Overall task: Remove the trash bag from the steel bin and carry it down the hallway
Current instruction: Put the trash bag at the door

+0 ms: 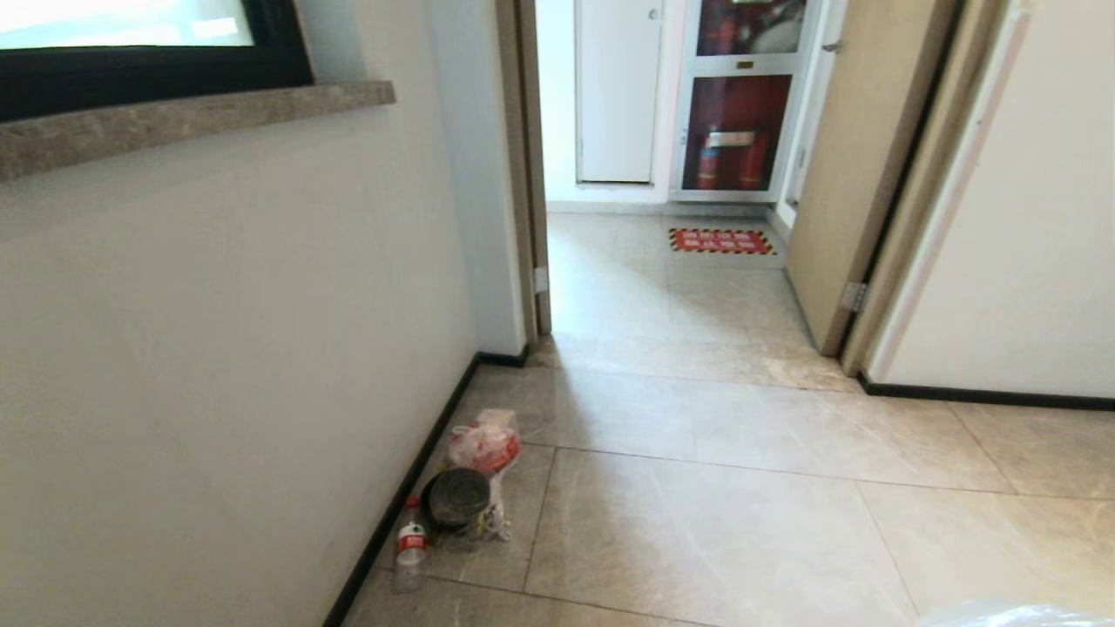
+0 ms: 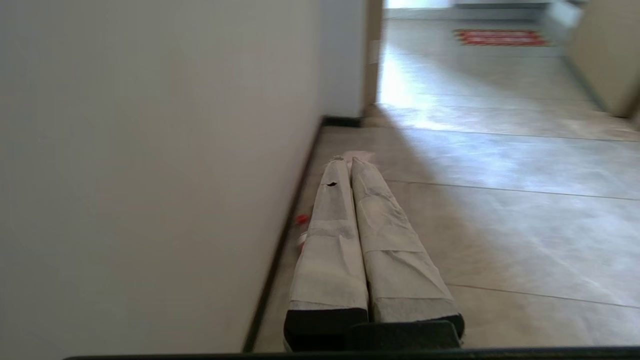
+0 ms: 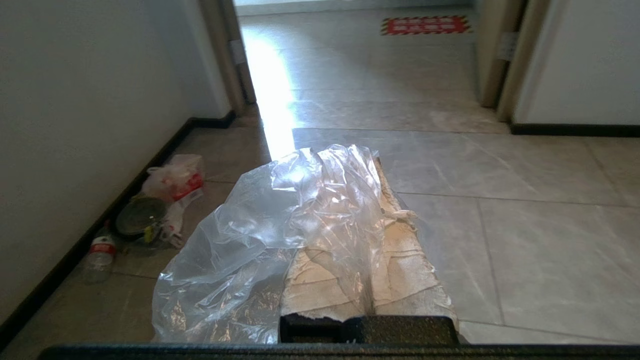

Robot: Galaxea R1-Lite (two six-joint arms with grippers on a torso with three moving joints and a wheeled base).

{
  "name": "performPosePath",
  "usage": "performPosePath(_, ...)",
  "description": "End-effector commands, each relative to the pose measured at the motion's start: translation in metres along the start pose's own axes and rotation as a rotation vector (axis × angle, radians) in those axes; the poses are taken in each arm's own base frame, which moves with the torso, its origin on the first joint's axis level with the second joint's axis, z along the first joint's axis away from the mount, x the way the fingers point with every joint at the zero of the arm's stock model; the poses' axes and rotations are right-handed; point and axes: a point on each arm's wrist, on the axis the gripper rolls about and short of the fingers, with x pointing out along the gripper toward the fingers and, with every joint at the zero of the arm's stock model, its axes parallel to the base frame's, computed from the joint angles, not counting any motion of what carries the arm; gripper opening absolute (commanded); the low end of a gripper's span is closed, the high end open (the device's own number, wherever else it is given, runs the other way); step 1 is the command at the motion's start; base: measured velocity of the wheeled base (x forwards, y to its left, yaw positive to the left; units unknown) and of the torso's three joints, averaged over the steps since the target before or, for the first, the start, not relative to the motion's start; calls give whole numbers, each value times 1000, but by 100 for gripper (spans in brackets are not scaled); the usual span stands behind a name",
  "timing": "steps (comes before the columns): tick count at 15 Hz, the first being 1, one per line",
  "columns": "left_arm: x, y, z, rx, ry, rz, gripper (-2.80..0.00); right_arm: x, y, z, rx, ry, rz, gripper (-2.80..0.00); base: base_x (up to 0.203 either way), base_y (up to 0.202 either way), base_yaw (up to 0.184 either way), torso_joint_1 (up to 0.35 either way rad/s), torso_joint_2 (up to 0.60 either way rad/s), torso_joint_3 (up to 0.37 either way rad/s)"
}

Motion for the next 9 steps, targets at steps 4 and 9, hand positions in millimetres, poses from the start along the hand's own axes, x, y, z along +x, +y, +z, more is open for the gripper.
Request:
performPosePath(4, 0, 0, -1, 0, 3, 1, -280, 0, 0, 0, 2, 1, 0, -280, 1, -9, 172, 0, 4, 4)
performPosePath(9, 0, 0, 0, 0, 2, 1, -280, 0, 0, 0, 1, 1, 0, -280, 4, -11, 175, 2, 3, 1)
